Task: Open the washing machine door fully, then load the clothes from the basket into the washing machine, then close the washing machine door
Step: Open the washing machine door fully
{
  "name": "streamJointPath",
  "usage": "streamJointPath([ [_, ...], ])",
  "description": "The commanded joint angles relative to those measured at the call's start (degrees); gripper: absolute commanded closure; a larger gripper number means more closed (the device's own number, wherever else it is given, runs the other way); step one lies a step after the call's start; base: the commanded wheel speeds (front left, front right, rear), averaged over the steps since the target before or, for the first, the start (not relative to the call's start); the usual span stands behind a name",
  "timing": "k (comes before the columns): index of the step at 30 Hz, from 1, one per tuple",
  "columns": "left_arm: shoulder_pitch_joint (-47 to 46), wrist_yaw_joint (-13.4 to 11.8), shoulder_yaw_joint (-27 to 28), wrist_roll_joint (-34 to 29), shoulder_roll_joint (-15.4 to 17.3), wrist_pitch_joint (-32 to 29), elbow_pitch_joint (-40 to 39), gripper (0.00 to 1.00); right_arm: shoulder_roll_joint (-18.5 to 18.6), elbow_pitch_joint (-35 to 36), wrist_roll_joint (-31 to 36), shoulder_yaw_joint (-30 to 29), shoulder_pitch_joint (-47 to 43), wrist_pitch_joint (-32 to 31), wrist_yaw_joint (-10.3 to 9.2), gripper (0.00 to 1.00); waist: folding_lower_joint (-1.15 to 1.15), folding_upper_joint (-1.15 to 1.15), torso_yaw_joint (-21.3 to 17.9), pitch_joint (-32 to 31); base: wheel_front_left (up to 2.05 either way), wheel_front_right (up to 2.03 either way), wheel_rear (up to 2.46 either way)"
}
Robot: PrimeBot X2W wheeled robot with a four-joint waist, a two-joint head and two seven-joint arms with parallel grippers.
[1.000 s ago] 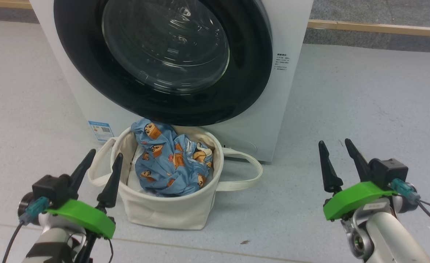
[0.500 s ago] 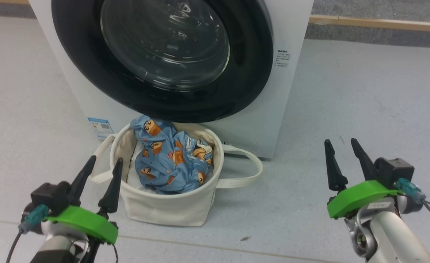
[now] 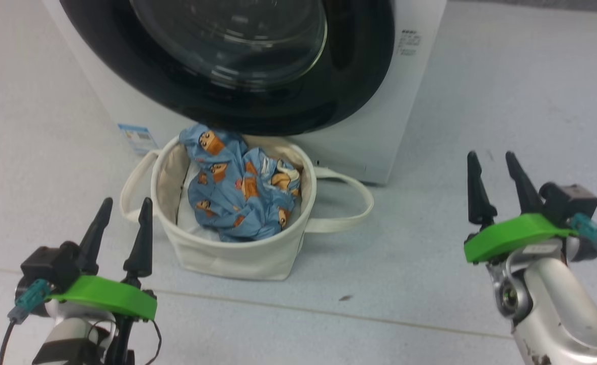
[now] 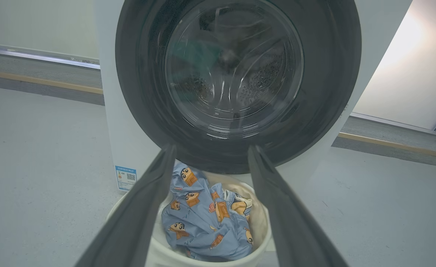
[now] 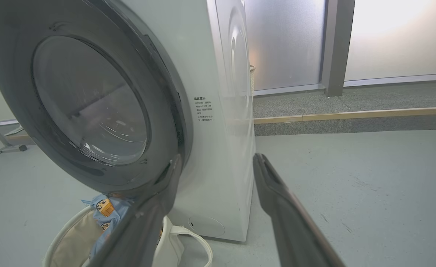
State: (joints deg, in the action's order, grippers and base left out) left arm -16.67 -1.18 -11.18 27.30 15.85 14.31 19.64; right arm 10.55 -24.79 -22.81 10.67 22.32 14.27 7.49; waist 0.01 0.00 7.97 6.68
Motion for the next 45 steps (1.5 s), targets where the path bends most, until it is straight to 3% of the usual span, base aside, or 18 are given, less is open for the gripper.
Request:
streamJointPath([
  [1, -2.6, 0.5, 3.2, -1.0, 0.8, 0.7, -2.5, 0.00, -0.3, 2.0, -0.6, 0.4, 2.8, 0.7, 0.00, 0.00, -0.01, 0.00, 0.7, 2.3, 0.00, 0.00, 0.00],
  [18, -5.1, 5.6, 9.4, -4.1, -2.0, 0.7, -4.1, 0.00, 1.4, 1.4, -3.8, -3.3, 13.3, 0.7, 0.00, 0.01, -0.01, 0.00, 3.4, 12.3, 0.00, 0.00, 0.00],
  [20, -5.7, 6.0, 10.0, -4.5, -2.3, 0.7, -4.2, 0.00, 1.5, 1.0, -5.0, -3.9, 15.0, 0.7, 0.00, 0.15, -0.01, 0.00, 3.8, 13.4, 0.00, 0.00, 0.00],
  [22, -6.2, 6.5, 10.4, -4.8, -2.7, 0.7, -4.2, 0.00, 1.6, 0.6, -6.3, -4.2, 16.7, 0.7, 0.00, 0.78, -0.01, 0.00, 4.2, 14.4, 0.00, 0.00, 0.00],
  [24, -6.6, 6.9, 10.8, -5.0, -3.1, 0.7, -4.0, 0.00, 1.0, 0.3, -9.8, -4.8, 18.5, 0.7, 0.00, 1.00, -0.01, 0.00, 4.5, 15.4, 0.00, 0.00, 0.00],
  [31, -8.1, 7.9, 12.2, -5.8, -3.9, 0.7, -3.5, 0.00, 0.8, -1.9, -25.0, -7.6, 24.9, -1.8, 0.00, 1.00, -0.01, 0.00, 5.5, 18.2, 0.00, 0.00, 0.00],
  [37, -8.4, 8.4, 13.0, -6.4, -4.9, 0.7, -2.5, 0.00, 0.3, -4.3, -37.8, -10.0, 29.0, -7.8, 0.00, 1.00, -0.01, 0.00, 6.5, 18.1, 0.00, 0.00, 0.00],
  [45, -9.2, 8.6, 13.3, -6.9, -5.5, 0.7, -3.4, 0.00, 0.8, -8.5, -44.8, -10.6, 35.5, -13.6, 0.00, 1.00, -0.01, 0.00, 7.3, 20.4, 0.00, 0.00, 0.00],
])
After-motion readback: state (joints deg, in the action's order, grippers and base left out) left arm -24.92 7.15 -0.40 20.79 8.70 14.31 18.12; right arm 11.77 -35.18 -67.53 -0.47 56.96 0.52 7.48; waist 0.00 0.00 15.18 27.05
